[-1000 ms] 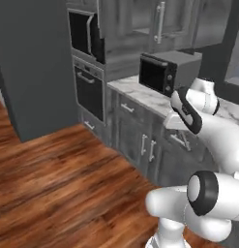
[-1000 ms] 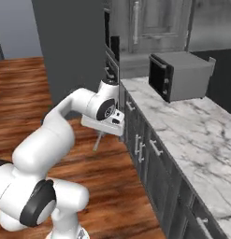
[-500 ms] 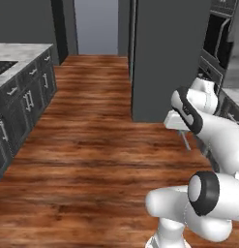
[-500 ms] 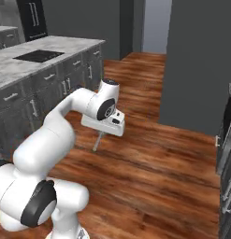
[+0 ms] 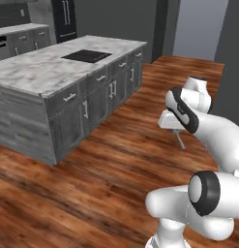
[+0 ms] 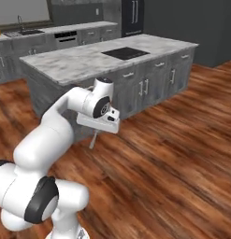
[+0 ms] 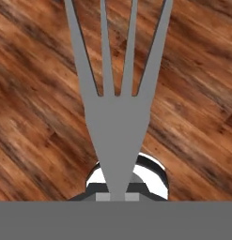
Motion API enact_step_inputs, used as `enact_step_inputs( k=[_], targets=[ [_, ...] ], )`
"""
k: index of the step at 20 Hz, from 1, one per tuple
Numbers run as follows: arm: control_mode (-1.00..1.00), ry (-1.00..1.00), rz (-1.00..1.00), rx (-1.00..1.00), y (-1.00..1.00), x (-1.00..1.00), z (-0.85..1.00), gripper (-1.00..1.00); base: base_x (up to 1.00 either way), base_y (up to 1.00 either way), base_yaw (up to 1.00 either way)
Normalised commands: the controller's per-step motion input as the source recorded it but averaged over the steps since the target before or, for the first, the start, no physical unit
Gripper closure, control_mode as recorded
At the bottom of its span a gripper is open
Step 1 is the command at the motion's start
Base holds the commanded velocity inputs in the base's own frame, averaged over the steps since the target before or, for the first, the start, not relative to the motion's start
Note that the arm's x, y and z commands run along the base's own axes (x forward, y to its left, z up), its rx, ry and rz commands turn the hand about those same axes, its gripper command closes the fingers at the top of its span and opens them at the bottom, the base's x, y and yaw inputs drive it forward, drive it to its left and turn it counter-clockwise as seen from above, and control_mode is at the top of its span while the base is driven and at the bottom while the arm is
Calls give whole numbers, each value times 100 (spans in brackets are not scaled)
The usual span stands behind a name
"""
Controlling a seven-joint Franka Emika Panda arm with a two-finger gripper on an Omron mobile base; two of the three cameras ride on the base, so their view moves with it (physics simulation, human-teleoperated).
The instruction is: Organize the utensils by type. Pick up the wooden spoons from the counter and place them in the open cabinet. Then pick up the metallic utensils from the counter and place them in the open drawer.
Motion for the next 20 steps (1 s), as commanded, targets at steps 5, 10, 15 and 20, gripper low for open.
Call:
enact_step_inputs(
  k=[5, 10, 15, 20],
  targets=[
    [100, 0, 0, 0, 0, 0, 0, 100, 57, 12, 31],
    [100, 0, 0, 0, 0, 0, 0, 100, 47, 10, 39],
    [100, 0, 0, 0, 0, 0, 0, 100, 43, 5, 48],
    [100, 0, 0, 0, 0, 0, 0, 100, 45, 5, 40]
  ],
)
